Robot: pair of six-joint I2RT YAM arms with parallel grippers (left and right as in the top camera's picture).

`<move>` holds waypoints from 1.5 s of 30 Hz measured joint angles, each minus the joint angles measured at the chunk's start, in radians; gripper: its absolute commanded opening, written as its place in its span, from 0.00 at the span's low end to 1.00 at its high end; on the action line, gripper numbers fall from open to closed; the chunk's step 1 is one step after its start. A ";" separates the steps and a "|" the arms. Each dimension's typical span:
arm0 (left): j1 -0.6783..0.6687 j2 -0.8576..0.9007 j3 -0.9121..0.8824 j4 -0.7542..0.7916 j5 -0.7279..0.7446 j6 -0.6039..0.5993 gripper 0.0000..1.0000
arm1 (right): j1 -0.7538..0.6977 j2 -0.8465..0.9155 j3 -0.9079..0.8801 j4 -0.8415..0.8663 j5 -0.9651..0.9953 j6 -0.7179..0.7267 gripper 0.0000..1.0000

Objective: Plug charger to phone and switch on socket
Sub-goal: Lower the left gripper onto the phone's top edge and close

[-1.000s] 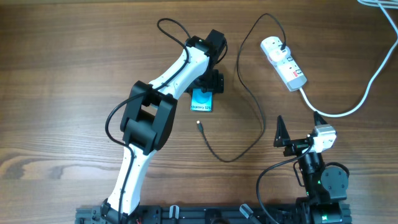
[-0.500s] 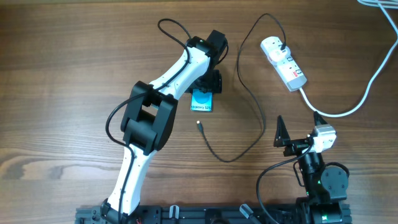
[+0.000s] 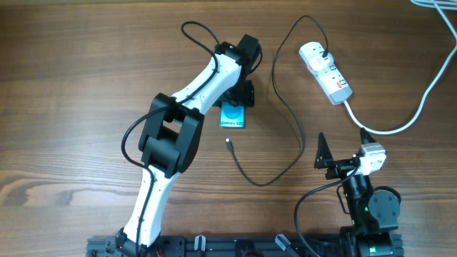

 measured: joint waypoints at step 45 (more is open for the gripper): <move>0.024 0.000 0.004 -0.049 0.018 0.000 0.74 | 0.000 0.000 0.000 0.000 0.000 0.000 1.00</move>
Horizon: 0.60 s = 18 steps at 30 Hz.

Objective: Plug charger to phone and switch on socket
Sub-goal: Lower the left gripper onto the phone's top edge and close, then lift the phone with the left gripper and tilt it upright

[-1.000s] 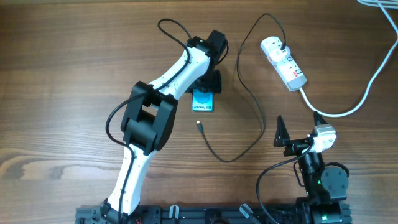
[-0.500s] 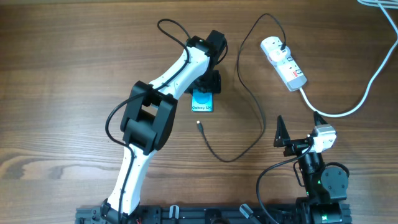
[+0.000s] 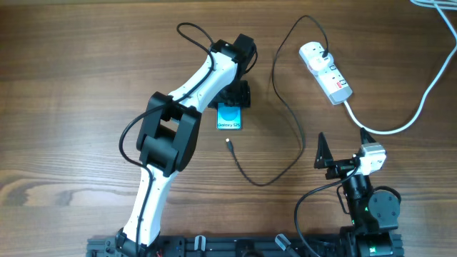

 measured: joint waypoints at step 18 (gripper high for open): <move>0.072 0.000 0.000 -0.037 0.004 0.000 0.75 | 0.000 0.000 0.000 0.000 0.000 0.000 1.00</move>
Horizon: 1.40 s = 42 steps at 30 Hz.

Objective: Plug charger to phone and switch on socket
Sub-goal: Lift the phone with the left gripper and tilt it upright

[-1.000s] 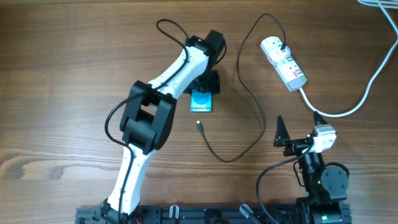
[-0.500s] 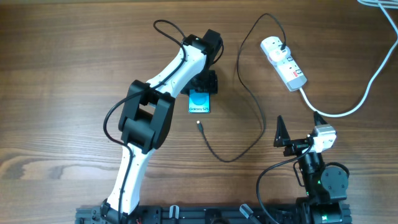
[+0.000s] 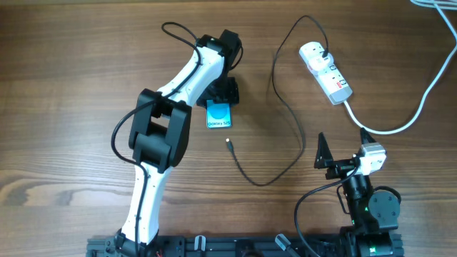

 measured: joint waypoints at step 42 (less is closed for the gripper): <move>-0.016 -0.025 -0.051 0.058 0.003 0.000 0.69 | 0.000 0.000 0.000 0.000 0.000 0.000 1.00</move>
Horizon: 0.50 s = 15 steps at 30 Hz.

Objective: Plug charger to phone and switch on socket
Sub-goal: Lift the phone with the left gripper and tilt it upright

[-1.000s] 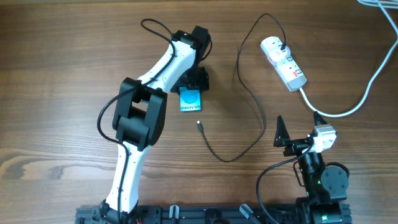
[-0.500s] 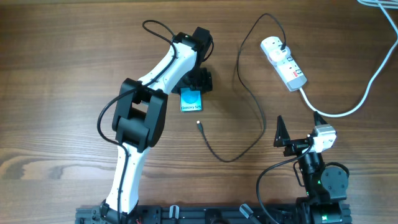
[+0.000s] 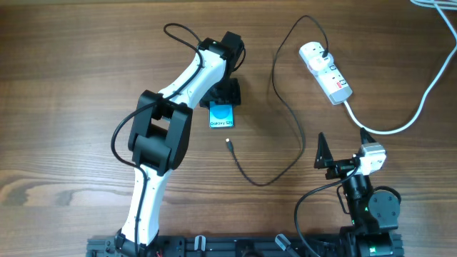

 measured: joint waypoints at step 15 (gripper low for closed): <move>0.000 -0.004 0.008 -0.029 0.000 -0.034 0.69 | 0.000 0.000 0.000 0.000 0.000 0.000 1.00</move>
